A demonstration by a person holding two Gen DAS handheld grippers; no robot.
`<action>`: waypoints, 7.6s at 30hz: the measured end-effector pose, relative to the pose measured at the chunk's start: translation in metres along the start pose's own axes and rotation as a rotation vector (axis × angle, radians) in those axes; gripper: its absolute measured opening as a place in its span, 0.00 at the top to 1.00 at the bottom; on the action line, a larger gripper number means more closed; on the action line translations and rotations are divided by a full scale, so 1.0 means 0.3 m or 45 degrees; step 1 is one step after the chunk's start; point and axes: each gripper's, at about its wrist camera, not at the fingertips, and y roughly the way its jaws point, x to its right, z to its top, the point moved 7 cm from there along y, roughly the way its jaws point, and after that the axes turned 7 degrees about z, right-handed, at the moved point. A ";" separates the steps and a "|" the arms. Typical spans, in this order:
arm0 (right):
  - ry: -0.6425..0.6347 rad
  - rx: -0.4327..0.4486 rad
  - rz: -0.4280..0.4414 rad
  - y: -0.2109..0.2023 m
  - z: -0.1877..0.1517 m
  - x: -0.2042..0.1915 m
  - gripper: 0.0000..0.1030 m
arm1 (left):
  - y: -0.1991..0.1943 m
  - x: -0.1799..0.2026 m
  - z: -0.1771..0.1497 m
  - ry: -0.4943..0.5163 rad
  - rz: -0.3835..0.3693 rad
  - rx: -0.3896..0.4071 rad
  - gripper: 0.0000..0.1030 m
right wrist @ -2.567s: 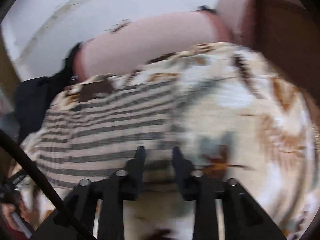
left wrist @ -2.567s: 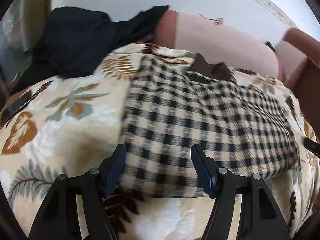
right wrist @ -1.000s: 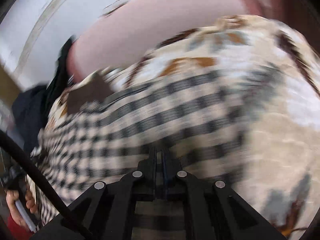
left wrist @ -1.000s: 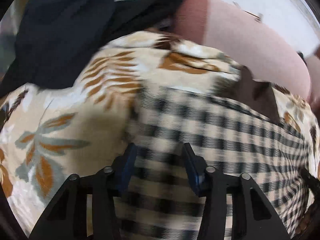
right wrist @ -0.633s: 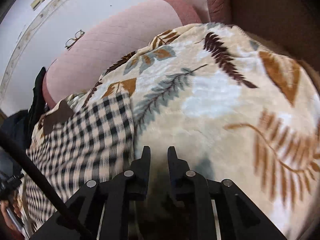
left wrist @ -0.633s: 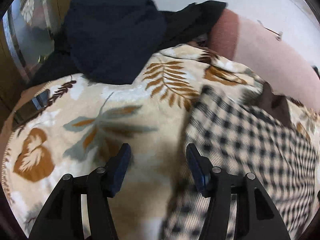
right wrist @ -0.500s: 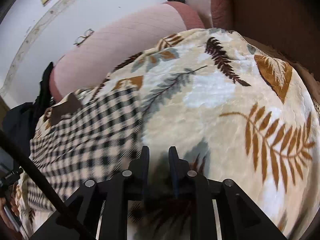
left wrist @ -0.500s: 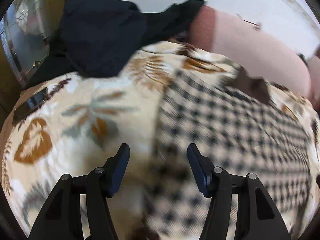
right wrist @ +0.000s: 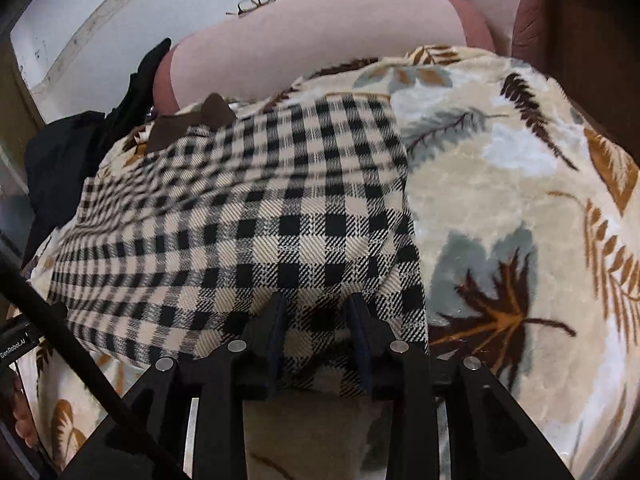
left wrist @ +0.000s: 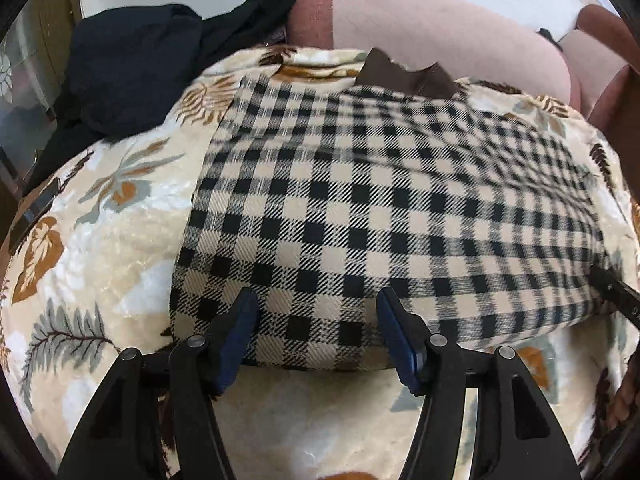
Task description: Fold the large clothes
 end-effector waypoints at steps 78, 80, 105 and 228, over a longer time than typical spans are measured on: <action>-1.175 0.006 0.036 0.254 -0.300 -1.140 0.44 | 0.316 -0.374 0.333 -0.358 -0.583 -0.220 0.34; -1.223 0.025 0.004 0.263 -0.305 -1.160 0.44 | 0.337 -0.357 0.351 -0.353 -0.651 -0.240 0.34; -1.463 0.115 -0.186 0.312 -0.356 -1.289 0.89 | 0.424 -0.244 0.477 -0.256 -0.855 -0.224 0.87; 0.150 0.163 0.456 0.031 0.328 0.038 0.72 | 0.018 0.598 0.304 0.034 -0.684 -0.167 0.58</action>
